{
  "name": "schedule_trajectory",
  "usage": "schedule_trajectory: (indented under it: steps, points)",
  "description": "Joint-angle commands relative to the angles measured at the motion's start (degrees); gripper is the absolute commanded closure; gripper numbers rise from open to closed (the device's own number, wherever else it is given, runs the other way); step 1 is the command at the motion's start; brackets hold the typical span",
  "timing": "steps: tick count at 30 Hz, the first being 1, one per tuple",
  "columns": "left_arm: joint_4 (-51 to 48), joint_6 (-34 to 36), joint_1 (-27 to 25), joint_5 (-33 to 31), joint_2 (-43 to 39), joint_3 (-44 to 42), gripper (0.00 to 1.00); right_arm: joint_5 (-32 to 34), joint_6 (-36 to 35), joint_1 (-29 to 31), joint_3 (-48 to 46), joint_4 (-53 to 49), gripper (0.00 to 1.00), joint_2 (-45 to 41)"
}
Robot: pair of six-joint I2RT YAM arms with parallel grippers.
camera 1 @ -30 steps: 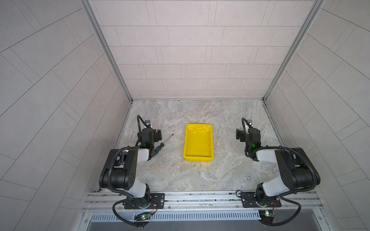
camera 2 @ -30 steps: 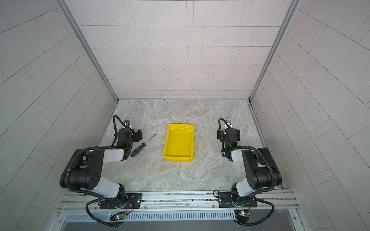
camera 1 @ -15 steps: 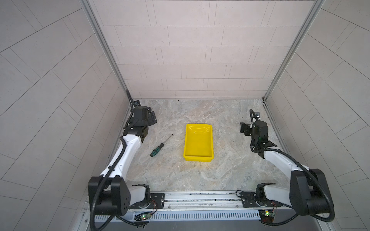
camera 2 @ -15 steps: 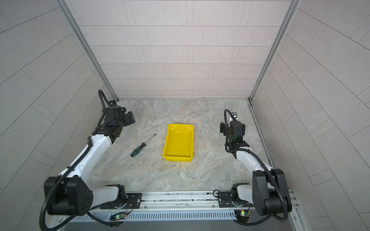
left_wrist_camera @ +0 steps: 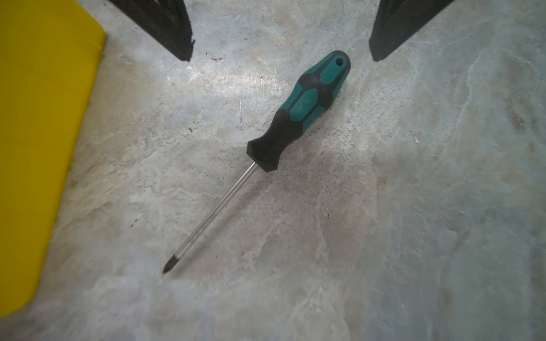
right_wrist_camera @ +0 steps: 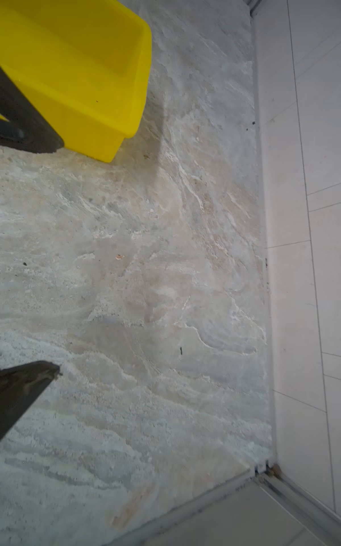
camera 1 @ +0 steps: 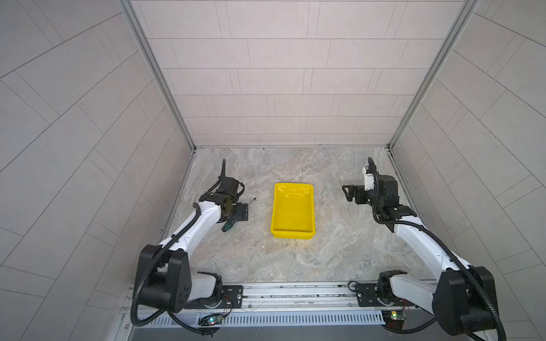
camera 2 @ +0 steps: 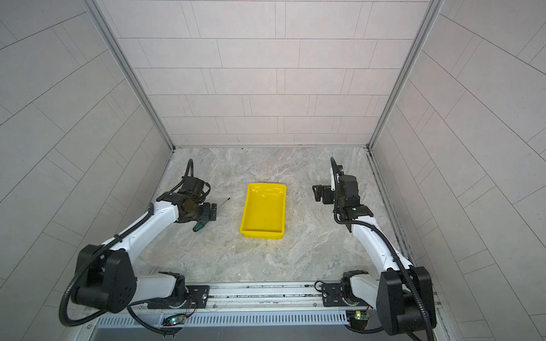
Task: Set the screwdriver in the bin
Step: 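Move the left gripper over the green-handled screwdriver while the right arm lifts forward, then lower the left gripper and close it on the screwdriver handle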
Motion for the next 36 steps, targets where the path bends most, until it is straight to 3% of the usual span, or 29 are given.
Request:
schedule_trajectory:
  steps: [1,9,21,32,36]
  points:
    - [-1.46,0.95,-0.64,-1.78,3.34,-0.16,0.01,-3.10,1.99,0.22,-0.61,-1.16,0.00,0.50]
    - [0.03,2.19,-0.72,-1.72,9.80,1.09,0.16,-3.90,2.65,0.23,-0.30,-1.45,0.00,1.30]
    - [0.24,2.47,-0.62,-2.48,15.79,4.26,0.24,-3.74,3.78,0.22,-0.33,-0.75,0.00,2.26]
    - [0.15,1.09,-0.59,-2.74,15.62,2.80,0.51,-3.91,4.55,0.18,-0.04,-0.26,0.00,3.32]
    - [0.06,0.83,-0.66,-1.34,15.56,2.67,0.55,-3.66,4.59,0.18,-0.08,-0.62,0.00,2.86]
